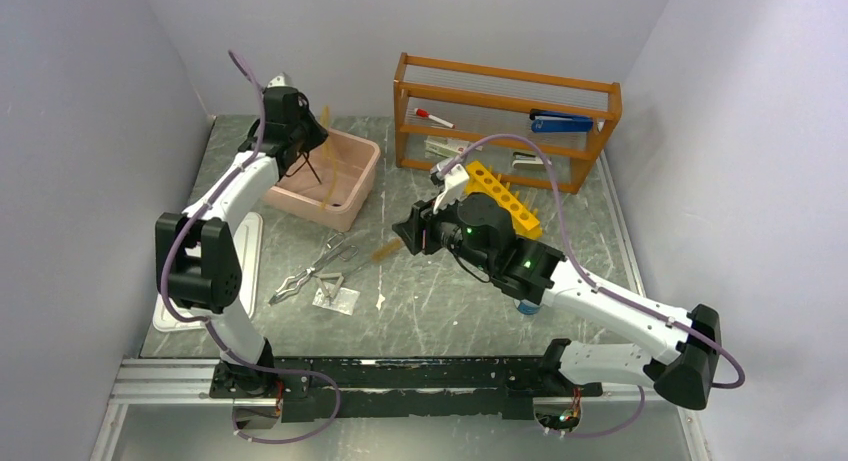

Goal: Organize the chemistry lab equipment

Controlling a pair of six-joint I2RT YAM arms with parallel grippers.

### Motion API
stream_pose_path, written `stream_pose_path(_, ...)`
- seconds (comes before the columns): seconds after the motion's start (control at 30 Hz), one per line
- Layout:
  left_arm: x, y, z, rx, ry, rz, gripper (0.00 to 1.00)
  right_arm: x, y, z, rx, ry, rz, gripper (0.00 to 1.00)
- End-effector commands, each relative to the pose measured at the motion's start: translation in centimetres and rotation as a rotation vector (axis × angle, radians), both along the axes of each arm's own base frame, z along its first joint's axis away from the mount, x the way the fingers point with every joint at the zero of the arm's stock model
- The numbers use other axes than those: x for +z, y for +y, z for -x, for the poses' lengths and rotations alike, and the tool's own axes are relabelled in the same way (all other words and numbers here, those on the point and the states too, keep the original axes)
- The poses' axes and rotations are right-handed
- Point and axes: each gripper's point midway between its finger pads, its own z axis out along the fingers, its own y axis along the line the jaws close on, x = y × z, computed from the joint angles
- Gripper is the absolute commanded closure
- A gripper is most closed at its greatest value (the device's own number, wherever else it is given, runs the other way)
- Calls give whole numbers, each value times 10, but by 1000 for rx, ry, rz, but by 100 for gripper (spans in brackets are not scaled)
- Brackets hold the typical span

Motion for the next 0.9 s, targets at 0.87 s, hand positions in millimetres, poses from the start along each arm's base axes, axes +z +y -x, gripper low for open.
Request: stream_pose_path(0.87,-50,13,35,168,78,162,95,1,8,1,24,14,-27,52)
